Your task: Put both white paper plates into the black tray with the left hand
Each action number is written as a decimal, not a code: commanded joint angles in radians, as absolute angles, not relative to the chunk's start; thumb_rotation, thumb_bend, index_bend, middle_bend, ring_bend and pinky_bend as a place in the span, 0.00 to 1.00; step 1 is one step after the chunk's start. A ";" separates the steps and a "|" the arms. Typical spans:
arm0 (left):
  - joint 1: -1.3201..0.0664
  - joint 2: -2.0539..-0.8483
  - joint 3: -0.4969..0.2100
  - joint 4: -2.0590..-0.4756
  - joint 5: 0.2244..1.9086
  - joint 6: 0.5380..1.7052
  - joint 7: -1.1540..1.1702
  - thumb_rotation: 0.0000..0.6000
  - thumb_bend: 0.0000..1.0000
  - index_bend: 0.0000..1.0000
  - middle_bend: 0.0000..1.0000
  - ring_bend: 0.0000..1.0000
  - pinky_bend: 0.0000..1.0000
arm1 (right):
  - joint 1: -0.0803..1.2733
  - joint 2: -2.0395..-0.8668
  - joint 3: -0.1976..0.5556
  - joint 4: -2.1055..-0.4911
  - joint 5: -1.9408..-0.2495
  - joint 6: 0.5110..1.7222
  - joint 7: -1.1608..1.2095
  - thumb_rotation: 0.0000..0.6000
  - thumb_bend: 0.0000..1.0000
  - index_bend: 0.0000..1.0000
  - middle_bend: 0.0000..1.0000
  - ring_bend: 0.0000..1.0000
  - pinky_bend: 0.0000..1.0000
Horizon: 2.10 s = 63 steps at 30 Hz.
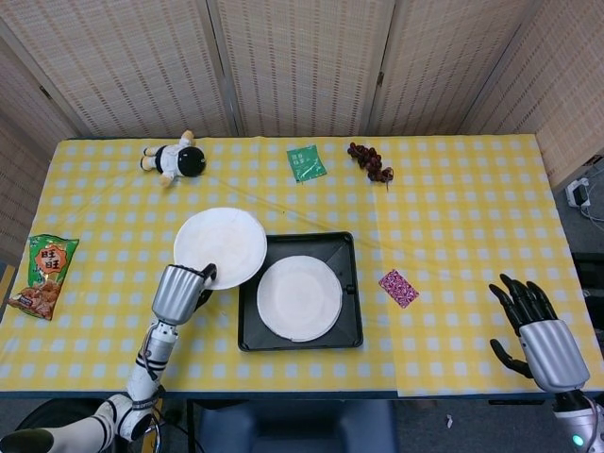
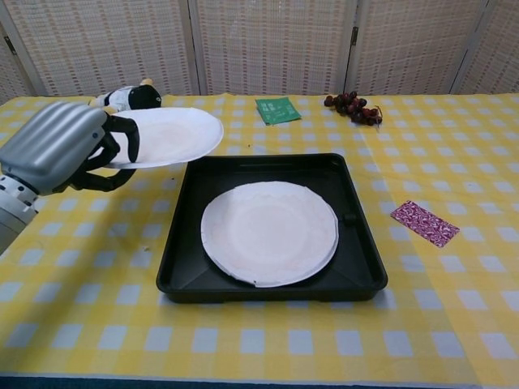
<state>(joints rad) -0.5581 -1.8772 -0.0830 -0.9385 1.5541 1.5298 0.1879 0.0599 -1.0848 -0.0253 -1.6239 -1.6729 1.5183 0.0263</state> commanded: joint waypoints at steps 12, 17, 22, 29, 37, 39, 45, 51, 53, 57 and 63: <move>-0.559 -1.856 -0.033 -1.261 1.660 1.483 0.470 1.00 0.50 0.63 1.00 1.00 1.00 | 0.059 -1.051 -0.041 -1.626 -1.711 1.542 0.116 1.00 0.37 0.00 0.00 0.00 0.00; -0.569 -1.925 -0.030 -1.237 1.663 1.436 0.507 1.00 0.50 0.63 1.00 1.00 1.00 | 0.056 -1.044 -0.048 -1.620 -1.733 1.556 0.134 1.00 0.37 0.00 0.00 0.00 0.00; -0.572 -1.989 -0.039 -1.184 1.648 1.402 0.511 1.00 0.50 0.63 1.00 1.00 1.00 | 0.050 -1.034 -0.049 -1.617 -1.743 1.581 0.161 1.00 0.37 0.00 0.00 0.00 0.00; -0.579 -2.061 -0.047 -1.083 1.653 1.389 0.489 1.00 0.50 0.63 1.00 1.00 1.00 | 0.044 -1.024 -0.051 -1.611 -1.747 1.595 0.184 1.00 0.37 0.00 0.00 0.00 0.00; -0.587 -2.120 -0.043 -0.992 1.659 1.370 0.447 1.00 0.50 0.62 1.00 1.00 1.00 | 0.025 -1.015 -0.047 -1.605 -1.744 1.634 0.202 1.00 0.37 0.00 0.00 0.00 0.00; -0.588 -2.132 -0.042 -0.975 1.661 1.367 0.441 1.00 0.50 0.62 1.00 1.00 1.00 | 0.024 -1.014 -0.047 -1.603 -1.743 1.635 0.206 1.00 0.37 0.00 0.00 0.00 0.00; -0.597 -2.165 -0.049 -0.924 1.662 1.358 0.423 1.00 0.50 0.62 1.00 1.00 1.00 | 0.013 -1.008 -0.050 -1.601 -1.748 1.652 0.208 1.00 0.37 0.00 0.00 0.00 0.00; -0.603 -2.186 -0.054 -0.890 1.656 1.346 0.406 1.00 0.50 0.62 1.00 1.00 1.00 | 0.005 -1.007 -0.049 -1.597 -1.748 1.663 0.210 1.00 0.37 0.00 0.00 0.00 0.00; -0.607 -2.195 -0.059 -0.876 1.655 1.344 0.398 1.00 0.50 0.61 1.00 1.00 1.00 | 0.004 -1.007 -0.048 -1.597 -1.748 1.663 0.208 1.00 0.37 0.00 0.00 0.00 0.00; -0.608 -2.203 -0.069 -0.861 1.640 1.331 0.396 1.00 0.49 0.51 1.00 1.00 1.00 | 0.002 -1.007 -0.045 -1.598 -1.745 1.666 0.207 1.00 0.37 0.00 0.00 0.00 0.00; -0.607 -2.191 -0.076 -0.887 1.627 1.320 0.410 1.00 0.31 0.22 1.00 1.00 1.00 | 0.002 -1.007 -0.043 -1.598 -1.741 1.663 0.209 1.00 0.37 0.00 0.00 0.00 0.00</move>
